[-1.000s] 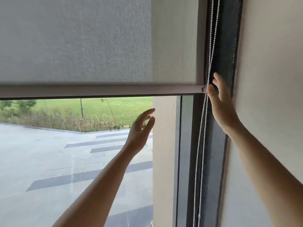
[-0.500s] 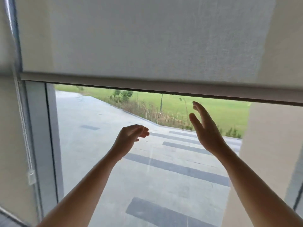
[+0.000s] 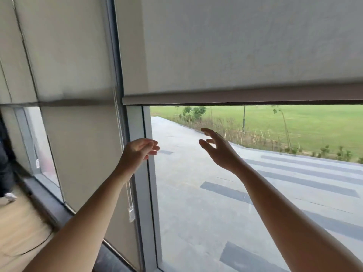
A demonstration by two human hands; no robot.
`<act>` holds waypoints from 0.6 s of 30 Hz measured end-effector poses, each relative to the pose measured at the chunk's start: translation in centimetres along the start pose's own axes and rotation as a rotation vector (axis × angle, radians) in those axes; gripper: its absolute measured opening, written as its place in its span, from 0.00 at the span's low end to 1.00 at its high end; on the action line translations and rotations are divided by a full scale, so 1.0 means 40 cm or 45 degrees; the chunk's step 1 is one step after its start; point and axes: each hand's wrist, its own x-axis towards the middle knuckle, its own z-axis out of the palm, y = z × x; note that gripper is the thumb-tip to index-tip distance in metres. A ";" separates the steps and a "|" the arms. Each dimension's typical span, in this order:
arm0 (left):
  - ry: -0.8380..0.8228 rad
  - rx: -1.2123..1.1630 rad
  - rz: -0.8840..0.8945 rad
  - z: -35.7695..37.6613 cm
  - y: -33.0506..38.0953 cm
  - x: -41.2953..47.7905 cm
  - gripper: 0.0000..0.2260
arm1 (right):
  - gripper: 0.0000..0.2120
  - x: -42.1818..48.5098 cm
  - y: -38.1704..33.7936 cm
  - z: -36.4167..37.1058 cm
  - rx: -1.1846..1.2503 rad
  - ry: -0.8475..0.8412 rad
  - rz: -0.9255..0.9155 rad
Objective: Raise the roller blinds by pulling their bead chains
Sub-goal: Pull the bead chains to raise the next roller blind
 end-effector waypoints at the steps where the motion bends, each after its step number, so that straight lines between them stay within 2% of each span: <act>1: 0.022 0.009 -0.030 -0.036 -0.034 0.018 0.08 | 0.22 0.030 -0.008 0.054 0.016 -0.027 0.000; 5: 0.086 0.020 -0.115 -0.153 -0.178 0.093 0.07 | 0.21 0.159 -0.029 0.238 0.043 -0.129 -0.023; 11: 0.175 0.018 -0.157 -0.278 -0.387 0.259 0.08 | 0.21 0.393 -0.026 0.467 0.091 -0.161 -0.097; 18: 0.459 0.002 -0.176 -0.382 -0.575 0.537 0.07 | 0.19 0.663 0.002 0.718 0.154 -0.234 -0.158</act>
